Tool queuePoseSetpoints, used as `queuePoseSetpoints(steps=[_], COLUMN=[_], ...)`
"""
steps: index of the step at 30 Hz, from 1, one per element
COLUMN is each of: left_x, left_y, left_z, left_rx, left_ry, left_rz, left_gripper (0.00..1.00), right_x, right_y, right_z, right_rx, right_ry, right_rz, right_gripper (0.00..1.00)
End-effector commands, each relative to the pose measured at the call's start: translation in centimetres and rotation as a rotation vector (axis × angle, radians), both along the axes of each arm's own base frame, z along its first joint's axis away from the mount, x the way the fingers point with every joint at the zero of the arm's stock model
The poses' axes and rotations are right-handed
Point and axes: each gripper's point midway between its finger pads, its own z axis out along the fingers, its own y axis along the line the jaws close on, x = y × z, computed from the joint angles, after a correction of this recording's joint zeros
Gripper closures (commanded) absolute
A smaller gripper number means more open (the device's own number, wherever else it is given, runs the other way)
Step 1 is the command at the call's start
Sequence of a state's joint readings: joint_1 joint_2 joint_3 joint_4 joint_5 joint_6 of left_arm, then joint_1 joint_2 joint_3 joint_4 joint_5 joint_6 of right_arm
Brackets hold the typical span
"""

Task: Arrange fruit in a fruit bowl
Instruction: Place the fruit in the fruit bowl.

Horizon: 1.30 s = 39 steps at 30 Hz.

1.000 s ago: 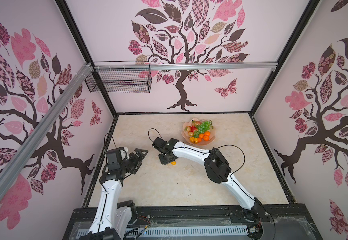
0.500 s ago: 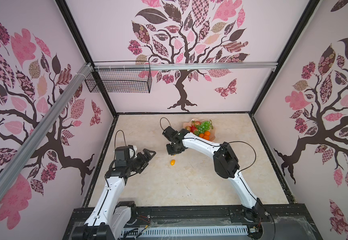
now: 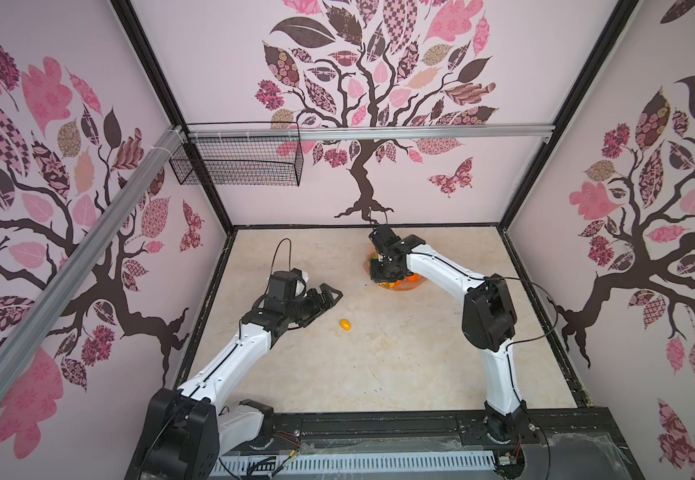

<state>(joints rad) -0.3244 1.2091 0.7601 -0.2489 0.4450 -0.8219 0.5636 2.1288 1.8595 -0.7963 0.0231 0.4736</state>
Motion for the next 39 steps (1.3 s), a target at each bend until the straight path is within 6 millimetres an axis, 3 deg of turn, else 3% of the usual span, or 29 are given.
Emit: queuePoseSetpoints(steps=[1, 6, 11, 22, 31, 39], left_x=[1.9, 2.6, 3.5, 4.9, 5.0, 4.9], left_y=[-1.4, -3.6, -4.6, -5.0, -4.5, -3.9], left_z=[2.0, 1.6, 1.6, 1.9, 1.6, 1.5], left_rx=[0.015, 0.039, 0.038, 0.042, 0.043, 0.041], left_ry=[-0.086, -0.082, -0.087, -0.093, -0.085, -0.081], left_rz=[-0.014, -0.059, -0.068, -0.056, -0.036, -0.02], left_gripper=[0.02, 0.02, 0.02, 0.02, 0.02, 0.02], right_x=[0.8, 1.6, 2.3, 3.6, 3.3, 3.2], right_y=[-2.3, -4.5, -4.9, -2.0, 1.0, 1.8], right_z=[3.1, 2.3, 1.7, 1.5, -0.1, -1.6], right_rx=[0.021, 0.008, -0.004, 0.081, 0.096, 0.085], right_ry=[-0.058, -0.049, -0.046, -0.033, 0.01, 0.042], right_rz=[-0.041, -0.081, -0.085, -0.002, 0.084, 0.104], right_gripper=[0.73, 0.73, 0.73, 0.72, 0.72, 0.71])
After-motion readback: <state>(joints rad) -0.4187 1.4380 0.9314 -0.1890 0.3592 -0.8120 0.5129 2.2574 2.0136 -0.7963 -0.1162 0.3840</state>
